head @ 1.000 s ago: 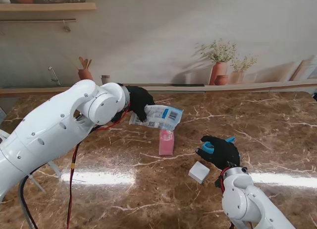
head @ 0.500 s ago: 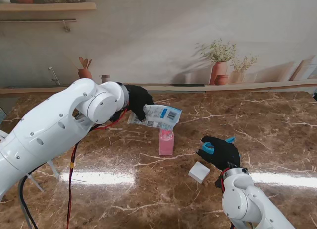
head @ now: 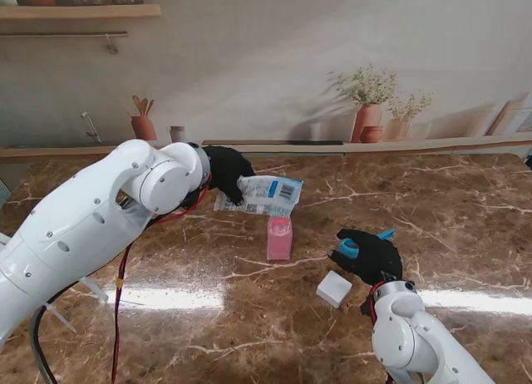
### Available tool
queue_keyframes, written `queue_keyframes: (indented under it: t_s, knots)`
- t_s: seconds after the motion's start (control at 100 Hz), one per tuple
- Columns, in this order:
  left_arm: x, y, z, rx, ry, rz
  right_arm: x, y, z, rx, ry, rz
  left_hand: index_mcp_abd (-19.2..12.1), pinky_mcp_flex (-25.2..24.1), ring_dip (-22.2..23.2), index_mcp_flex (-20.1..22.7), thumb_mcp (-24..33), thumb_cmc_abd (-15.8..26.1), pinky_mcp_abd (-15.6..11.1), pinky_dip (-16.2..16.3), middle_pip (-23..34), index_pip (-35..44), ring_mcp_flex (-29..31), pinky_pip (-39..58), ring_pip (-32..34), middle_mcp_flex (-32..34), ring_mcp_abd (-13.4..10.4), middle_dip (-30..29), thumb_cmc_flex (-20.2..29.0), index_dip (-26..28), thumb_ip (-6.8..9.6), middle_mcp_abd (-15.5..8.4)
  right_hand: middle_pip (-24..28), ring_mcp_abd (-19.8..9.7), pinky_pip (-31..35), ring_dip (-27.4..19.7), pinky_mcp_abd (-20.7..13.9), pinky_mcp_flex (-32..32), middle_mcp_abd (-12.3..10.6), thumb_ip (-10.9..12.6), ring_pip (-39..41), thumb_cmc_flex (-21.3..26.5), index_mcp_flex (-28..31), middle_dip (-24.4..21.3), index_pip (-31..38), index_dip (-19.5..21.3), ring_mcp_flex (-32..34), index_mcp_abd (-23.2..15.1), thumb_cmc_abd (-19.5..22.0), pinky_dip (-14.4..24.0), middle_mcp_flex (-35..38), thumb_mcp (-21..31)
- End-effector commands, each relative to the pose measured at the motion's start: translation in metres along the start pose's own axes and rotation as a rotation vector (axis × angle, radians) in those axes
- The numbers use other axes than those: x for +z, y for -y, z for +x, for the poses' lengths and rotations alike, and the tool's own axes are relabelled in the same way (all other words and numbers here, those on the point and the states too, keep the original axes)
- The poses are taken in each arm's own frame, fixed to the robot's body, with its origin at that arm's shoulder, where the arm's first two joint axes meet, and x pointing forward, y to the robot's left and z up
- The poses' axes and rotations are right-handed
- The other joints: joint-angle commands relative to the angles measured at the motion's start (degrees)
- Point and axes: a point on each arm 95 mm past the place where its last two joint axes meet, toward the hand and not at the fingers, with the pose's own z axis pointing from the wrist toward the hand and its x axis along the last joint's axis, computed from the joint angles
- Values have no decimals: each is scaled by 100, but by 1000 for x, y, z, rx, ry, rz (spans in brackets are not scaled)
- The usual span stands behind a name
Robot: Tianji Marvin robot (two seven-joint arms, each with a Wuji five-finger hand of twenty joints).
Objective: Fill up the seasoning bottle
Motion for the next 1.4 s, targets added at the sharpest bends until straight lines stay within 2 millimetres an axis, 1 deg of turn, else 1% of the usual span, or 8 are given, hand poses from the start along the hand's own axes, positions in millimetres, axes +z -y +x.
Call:
queue_keyframes:
  t_s: [0.0,0.25,0.69,0.94,1.06,1.18,1.23,1.39]
  knots:
    - [1,-7,-4,-11,1,4,-3,4,1,1,5,23,-1175,-50,110,210,317,900,-12,104,377,852,220,216,-127,227,-11,153,532,707,394,-365,62,18,17,36,-26,-41,1,72,28,-38,-12,-15,29,-76,-138,-91,54,-4,-69,76]
    - [2,-28,-14,-81,-15,47,-2,0,7,-12,-1,27,-1221,-268,370,171,35,1211,2,232,328,859,167,68,-519,16,78,88,715,1341,436,-426,61,22,17,36,-26,-39,3,67,28,-50,-21,-15,25,-79,-135,-82,58,-5,-69,72]
    - [5,-63,-28,-189,-62,204,-2,-10,22,-37,-16,25,-1315,-375,428,181,110,1227,26,279,314,922,97,20,-592,-29,138,71,660,1557,437,-486,61,15,16,34,-26,-38,7,66,29,-49,-30,-17,23,-82,-131,-71,58,-7,-71,81]
    - [8,-86,-29,-293,-69,399,-3,-18,34,-56,-38,8,-1325,-410,452,223,258,1162,72,313,339,936,94,-17,-625,-20,194,87,607,1601,408,-474,74,25,25,39,-17,-21,8,68,48,-23,-132,-14,-21,-96,-78,26,22,-7,-39,113]
    - [11,-100,-23,-407,-84,512,-2,-25,42,-45,-54,-20,-1334,-504,461,211,383,1130,139,335,319,961,28,-115,-691,-46,236,185,559,1588,379,-469,109,207,101,64,67,97,60,42,111,87,-235,0,-61,-103,54,186,-64,19,31,130]
    - [16,-115,-10,-586,-117,614,0,-37,52,-31,-73,-60,-1248,-1098,485,122,265,1201,80,350,117,1045,-362,-743,-1048,-229,287,463,715,1537,444,-437,147,251,319,136,135,234,77,-132,231,269,-372,21,-100,-92,267,367,-210,109,89,79]
    - [17,-122,-2,-683,-142,648,2,-42,57,-17,-82,-77,-1187,-1370,503,105,231,1226,60,361,34,1055,-499,-989,-1149,-299,357,533,783,1497,485,-390,182,258,479,214,178,279,85,-211,320,337,-434,47,-124,-87,379,440,-258,201,116,39]
    - [19,-146,31,-1013,-209,737,5,-57,71,78,-108,-120,-1164,-1684,541,147,89,1233,92,515,-316,1043,-760,-1302,-1351,-381,423,694,984,1312,607,-410,388,299,959,596,329,499,169,-300,692,485,-610,237,-233,-114,832,695,-358,551,276,-256]
